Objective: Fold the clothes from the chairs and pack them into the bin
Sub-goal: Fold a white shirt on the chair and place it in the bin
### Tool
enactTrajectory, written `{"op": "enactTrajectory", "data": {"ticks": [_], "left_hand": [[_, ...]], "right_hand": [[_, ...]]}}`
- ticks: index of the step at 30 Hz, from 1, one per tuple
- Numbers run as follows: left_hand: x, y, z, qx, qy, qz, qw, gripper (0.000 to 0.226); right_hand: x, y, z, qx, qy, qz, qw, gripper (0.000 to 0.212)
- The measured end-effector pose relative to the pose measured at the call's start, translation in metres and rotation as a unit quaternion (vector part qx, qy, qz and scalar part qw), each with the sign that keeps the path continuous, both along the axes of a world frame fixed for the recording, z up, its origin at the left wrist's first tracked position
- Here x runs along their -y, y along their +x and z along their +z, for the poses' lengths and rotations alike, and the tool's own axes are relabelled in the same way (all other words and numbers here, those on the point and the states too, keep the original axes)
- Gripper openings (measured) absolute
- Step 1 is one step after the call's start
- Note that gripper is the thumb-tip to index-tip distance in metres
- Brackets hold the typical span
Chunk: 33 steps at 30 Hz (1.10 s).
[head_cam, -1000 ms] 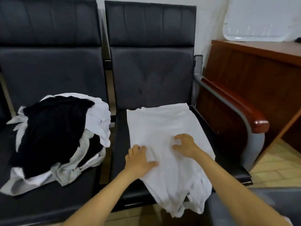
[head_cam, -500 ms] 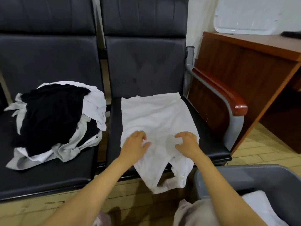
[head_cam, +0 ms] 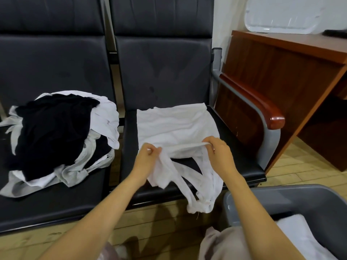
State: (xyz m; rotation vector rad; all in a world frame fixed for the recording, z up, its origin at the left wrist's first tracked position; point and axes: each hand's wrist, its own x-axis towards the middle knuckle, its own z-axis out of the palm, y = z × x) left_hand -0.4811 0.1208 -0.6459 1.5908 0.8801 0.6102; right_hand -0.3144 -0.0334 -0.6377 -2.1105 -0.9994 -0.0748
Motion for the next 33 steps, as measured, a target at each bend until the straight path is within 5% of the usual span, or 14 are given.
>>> {"op": "enactTrajectory", "data": {"ticks": [4, 8, 11, 13, 15, 17, 21, 24, 27, 30, 33], "left_hand": [[-0.015, -0.012, 0.010, 0.030, -0.018, 0.026, 0.999, 0.017], [-0.009, -0.010, 0.009, 0.027, -0.039, 0.010, 0.999, 0.012], [0.010, 0.007, 0.016, 0.067, -0.084, -0.011, 0.994, 0.012], [0.020, 0.019, 0.024, 0.091, -0.110, -0.015, 0.990, 0.012], [0.021, 0.025, 0.031, 0.096, -0.096, 0.000, 0.991, 0.011], [0.012, 0.020, 0.032, 0.070, -0.006, 0.012, 0.997, 0.012], [-0.010, 0.002, 0.024, -0.130, 0.157, -0.112, 0.972, 0.036], [-0.015, 0.001, 0.003, -0.279, 0.257, -0.182, 0.907, 0.028], [-0.020, 0.002, -0.014, -0.275, 0.277, -0.144, 0.909, 0.018], [-0.026, 0.001, -0.026, -0.274, 0.307, -0.120, 0.903, 0.017], [-0.011, -0.001, -0.026, -0.213, 0.407, -0.141, 0.877, 0.016]], "right_hand": [[-0.010, -0.002, 0.001, 0.078, 0.009, -0.053, 0.995, 0.020], [-0.013, -0.008, 0.003, -0.125, 0.012, -0.028, 0.992, 0.017], [-0.016, -0.015, 0.012, -0.418, 0.118, 0.022, 0.901, 0.016], [-0.015, -0.014, 0.016, -0.507, 0.223, 0.057, 0.831, 0.017], [-0.010, -0.010, 0.017, -0.465, 0.260, 0.061, 0.844, 0.020], [-0.003, -0.003, 0.013, -0.383, 0.221, 0.068, 0.894, 0.024], [0.003, 0.004, -0.007, -0.214, -0.014, 0.082, 0.973, 0.048], [0.003, 0.010, -0.018, -0.156, -0.180, -0.015, 0.971, 0.066], [0.012, 0.020, -0.021, -0.124, -0.308, -0.102, 0.938, 0.056], [0.019, 0.026, -0.023, -0.106, -0.278, -0.119, 0.947, 0.026], [0.022, 0.024, -0.016, -0.130, -0.131, -0.132, 0.974, 0.014]]}}
